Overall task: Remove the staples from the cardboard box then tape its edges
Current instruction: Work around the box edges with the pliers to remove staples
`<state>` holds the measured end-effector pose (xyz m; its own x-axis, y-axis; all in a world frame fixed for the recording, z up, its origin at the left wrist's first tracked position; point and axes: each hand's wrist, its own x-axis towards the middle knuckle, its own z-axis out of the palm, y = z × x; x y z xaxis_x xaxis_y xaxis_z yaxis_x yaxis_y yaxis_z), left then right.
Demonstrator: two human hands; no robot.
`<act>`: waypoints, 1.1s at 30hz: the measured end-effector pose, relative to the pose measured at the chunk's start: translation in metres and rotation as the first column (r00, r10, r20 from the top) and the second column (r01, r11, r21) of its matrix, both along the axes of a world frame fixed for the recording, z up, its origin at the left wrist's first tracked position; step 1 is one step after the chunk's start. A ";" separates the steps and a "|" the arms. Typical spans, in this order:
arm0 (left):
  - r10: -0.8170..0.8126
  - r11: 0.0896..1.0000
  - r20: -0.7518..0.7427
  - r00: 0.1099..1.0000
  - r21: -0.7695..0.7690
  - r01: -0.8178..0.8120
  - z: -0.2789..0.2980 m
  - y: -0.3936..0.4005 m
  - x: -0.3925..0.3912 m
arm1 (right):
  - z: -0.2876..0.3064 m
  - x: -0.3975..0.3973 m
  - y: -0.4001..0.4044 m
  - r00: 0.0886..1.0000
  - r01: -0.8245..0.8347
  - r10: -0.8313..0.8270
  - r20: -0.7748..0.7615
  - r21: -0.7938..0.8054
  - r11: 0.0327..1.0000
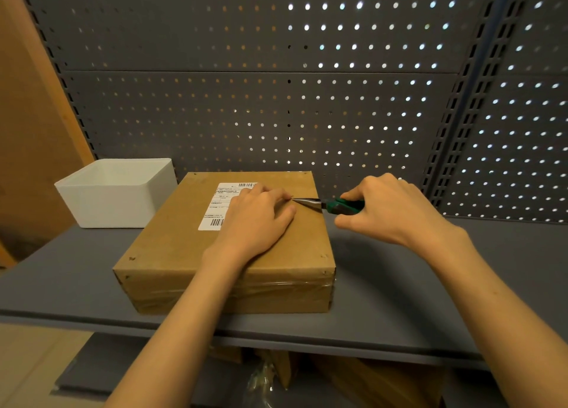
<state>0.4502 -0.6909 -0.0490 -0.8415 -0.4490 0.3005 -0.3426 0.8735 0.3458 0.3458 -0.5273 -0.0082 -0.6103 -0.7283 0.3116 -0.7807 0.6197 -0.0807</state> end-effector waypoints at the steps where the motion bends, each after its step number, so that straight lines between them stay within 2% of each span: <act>1: 0.001 1.000 0.000 1.000 0.000 -0.001 0.000 0.000 0.000 | -0.002 0.000 0.001 1.000 0.002 -0.002 0.014 -0.012 1.000; 16: 0.007 1.000 -0.008 1.000 -0.002 -0.007 0.001 0.001 0.001 | -0.026 -0.012 0.006 0.979 0.013 0.031 0.201 -0.213 0.977; 19: 0.006 1.000 -0.015 1.000 -0.010 -0.006 0.000 0.001 0.001 | -0.029 -0.011 0.008 0.956 0.030 0.066 0.287 -0.315 0.949; 21: 0.005 1.000 -0.020 1.000 -0.020 -0.005 0.000 0.000 0.000 | -0.025 -0.011 0.007 0.957 0.037 0.075 0.281 -0.373 0.927; 29: 0.005 1.000 -0.035 0.999 -0.007 -0.005 0.000 -0.001 -0.001 | -0.015 -0.006 0.000 0.950 -0.004 0.113 0.290 -0.352 0.936; 33: 0.062 0.996 -0.057 0.996 -0.054 -0.065 0.002 -0.010 0.013 | -0.006 -0.002 -0.010 0.945 -0.056 0.161 0.286 -0.341 0.938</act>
<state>0.4634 -0.7006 -0.0468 -0.7931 -0.4824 0.3718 -0.3799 0.8690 0.3171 0.3440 -0.5373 -0.0144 -0.6361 -0.6863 0.3526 -0.7463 0.4312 -0.5071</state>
